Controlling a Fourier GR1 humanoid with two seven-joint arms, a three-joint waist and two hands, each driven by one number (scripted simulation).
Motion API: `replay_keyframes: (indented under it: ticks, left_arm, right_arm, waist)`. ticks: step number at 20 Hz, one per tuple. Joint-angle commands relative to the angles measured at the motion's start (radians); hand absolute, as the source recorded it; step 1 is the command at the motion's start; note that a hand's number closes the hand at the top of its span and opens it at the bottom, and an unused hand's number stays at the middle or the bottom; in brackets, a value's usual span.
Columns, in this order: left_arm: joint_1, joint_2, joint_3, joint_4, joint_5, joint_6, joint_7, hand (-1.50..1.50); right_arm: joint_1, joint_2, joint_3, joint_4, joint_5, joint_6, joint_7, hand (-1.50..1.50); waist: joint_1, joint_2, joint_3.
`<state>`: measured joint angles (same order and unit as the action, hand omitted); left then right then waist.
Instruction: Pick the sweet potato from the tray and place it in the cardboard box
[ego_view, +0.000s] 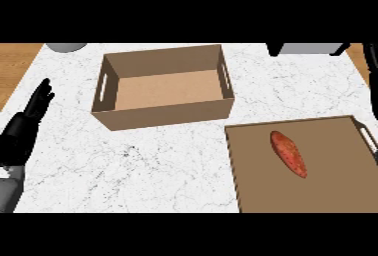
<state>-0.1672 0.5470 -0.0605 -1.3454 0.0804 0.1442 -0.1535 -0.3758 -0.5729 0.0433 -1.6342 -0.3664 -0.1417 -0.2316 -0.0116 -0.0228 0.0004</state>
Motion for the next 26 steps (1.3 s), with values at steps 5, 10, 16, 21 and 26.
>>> replay_keyframes:
  ticks: [5,10,16,21,26]
  left_arm:
    - [0.082,-0.093,-0.051,-0.038,-0.031,0.061,0.055,0.0]
    - [0.128,-0.13,-0.084,-0.081,-0.024,0.069,0.127,0.0]
    - [0.091,-0.184,-0.083,-0.111,-0.084,0.122,0.228,0.0]
    - [0.138,-0.168,-0.091,-0.104,-0.061,0.086,0.176,0.0]
    - [0.118,-0.196,-0.103,-0.118,-0.064,0.099,0.208,0.0]
  right_arm:
    - [-0.063,0.079,0.074,0.122,-0.2,0.276,0.037,-1.5]
    - [0.065,0.102,0.111,0.295,0.044,0.045,0.056,-1.5]
    - [0.035,0.061,0.053,0.466,0.072,0.288,-0.152,-1.5]
    - [-0.03,-0.178,0.129,0.447,0.247,0.363,-0.106,-1.5]
    - [-0.07,-0.312,0.258,0.41,0.394,0.512,-0.05,-1.5]
  waist:
    - [0.068,0.032,0.001]
    - [0.045,0.029,0.002]
    - [0.018,0.024,0.0]
    - [0.03,0.026,-0.001]
    - [0.03,0.026,-0.002]
